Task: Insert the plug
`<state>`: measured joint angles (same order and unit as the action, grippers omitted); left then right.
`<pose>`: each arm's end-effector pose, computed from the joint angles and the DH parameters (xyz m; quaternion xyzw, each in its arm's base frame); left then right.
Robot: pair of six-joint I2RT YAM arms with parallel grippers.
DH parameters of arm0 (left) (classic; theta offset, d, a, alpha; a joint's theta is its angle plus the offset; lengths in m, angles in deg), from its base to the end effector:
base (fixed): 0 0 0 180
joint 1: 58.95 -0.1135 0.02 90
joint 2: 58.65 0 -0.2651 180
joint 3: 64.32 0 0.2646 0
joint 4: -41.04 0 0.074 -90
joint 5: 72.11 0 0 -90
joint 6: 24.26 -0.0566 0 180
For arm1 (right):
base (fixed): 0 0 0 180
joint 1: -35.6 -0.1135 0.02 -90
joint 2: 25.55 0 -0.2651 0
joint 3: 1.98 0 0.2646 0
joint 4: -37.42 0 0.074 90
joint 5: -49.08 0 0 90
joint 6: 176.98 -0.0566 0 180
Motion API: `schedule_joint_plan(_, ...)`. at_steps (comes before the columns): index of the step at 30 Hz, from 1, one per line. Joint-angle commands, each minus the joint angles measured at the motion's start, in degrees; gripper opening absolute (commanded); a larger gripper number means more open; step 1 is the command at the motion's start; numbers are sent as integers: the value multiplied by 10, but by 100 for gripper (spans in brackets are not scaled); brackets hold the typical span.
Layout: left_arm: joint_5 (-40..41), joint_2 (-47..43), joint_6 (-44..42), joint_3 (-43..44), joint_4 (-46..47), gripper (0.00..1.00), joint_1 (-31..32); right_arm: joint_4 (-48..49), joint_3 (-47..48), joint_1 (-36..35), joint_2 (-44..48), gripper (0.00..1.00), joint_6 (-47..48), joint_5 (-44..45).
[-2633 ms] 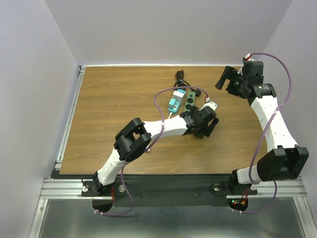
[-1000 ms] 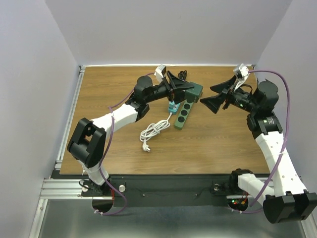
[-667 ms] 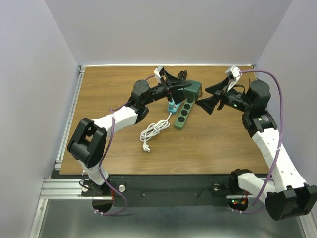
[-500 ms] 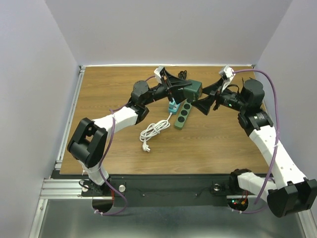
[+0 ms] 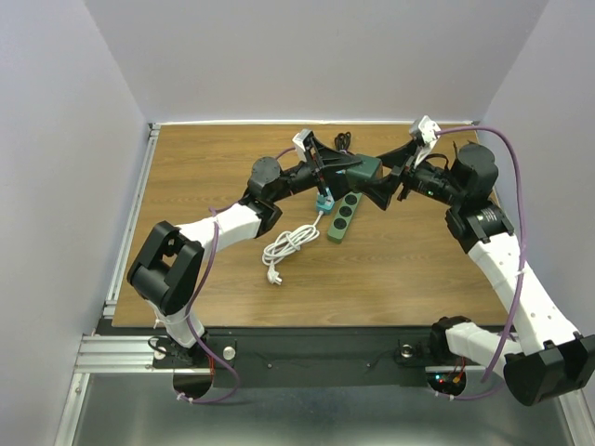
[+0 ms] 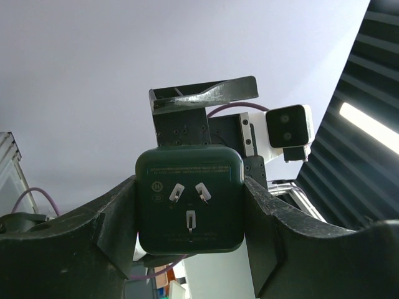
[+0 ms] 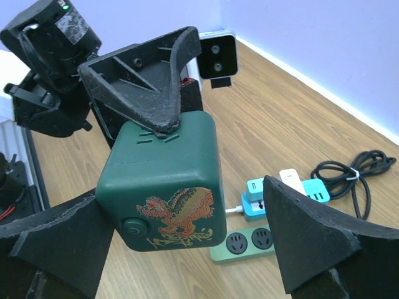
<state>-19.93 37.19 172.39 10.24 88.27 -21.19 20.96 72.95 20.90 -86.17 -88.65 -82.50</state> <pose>0.2952 -0.2725 0.3331 -0.0572 0.5691 -0.8162 0.0815 0.2445 0.1030 0.4055 -0.3210 0.6411 0.3454 0.6055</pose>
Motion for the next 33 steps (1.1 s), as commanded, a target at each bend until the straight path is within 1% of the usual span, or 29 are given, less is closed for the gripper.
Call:
schedule_joint_plan(1, -4, -19, 12, -1, 76, 0, 6, 28, 27, -4, -6, 96, 11, -4)
schedule_joint_plan(5, -6, -14, 21, -6, 92, 0, 7, 29, 17, -8, -1, 87, 11, -5)
schedule_joint_plan(6, -7, -10, 26, -7, 96, 0, 9, 29, 15, -9, 1, 76, 9, -8)
schedule_joint_plan(7, -10, -6, 29, -8, 100, 0, 11, 47, 15, -9, 1, 70, 6, -11)
schedule_joint_plan(8, -11, -4, 31, -9, 109, 0, 16, 51, 15, -9, 2, 62, 4, -14)
schedule_joint_plan(11, -16, 9, 37, -9, 123, 0, 25, 69, 15, -9, -1, 49, -12, -31)
schedule_joint_plan(12, -16, 15, 38, -12, 127, 0, 27, 74, 17, -10, -5, 40, -20, -41)
schedule_joint_plan(13, -17, 17, 40, -14, 132, 0, 28, 77, 18, -10, -6, 34, -24, -44)
schedule_joint_plan(14, -19, 21, 41, -18, 144, 0, 28, 77, 19, -9, -7, 24, -26, -46)
schedule_joint_plan(15, -23, 24, 40, -19, 147, 12, 28, 77, 18, -9, -7, 1, -32, -40)
schedule_joint_plan(17, -21, 27, 36, -23, 156, 31, 28, 77, 17, -10, -6, 0, -38, -30)
schedule_joint_plan(18, -20, 27, 23, -22, 156, 46, 23, 77, 16, -9, -5, 0, -40, -24)
schedule_joint_plan(19, -22, 30, 16, -20, 152, 53, 21, 77, 17, -9, -1, 0, -49, -9)
schedule_joint_plan(20, -23, 30, 9, -19, 149, 65, 19, 77, 18, -9, 1, 0, -60, 5)
schedule_joint_plan(22, -23, 31, -11, -20, 143, 74, 7, 70, 22, -9, 5, 0, -71, 27)
schedule_joint_plan(24, -23, 31, -27, -23, 140, 85, -3, 59, 25, -9, 9, 0, -78, 40)
schedule_joint_plan(27, -21, 36, -49, -26, 137, 96, -20, 46, 33, -10, 9, 0, -91, 55)
schedule_joint_plan(28, -21, 36, -49, -25, 134, 98, -24, 43, 34, -9, 8, 0, -96, 55)
schedule_joint_plan(32, -11, 36, -121, -26, 88, 98, -58, -8, 59, -9, 1, 0, -99, 72)
schedule_joint_plan(33, -5, 32, -136, -29, 80, 98, -65, -42, 73, -9, -1, 0, -98, 80)
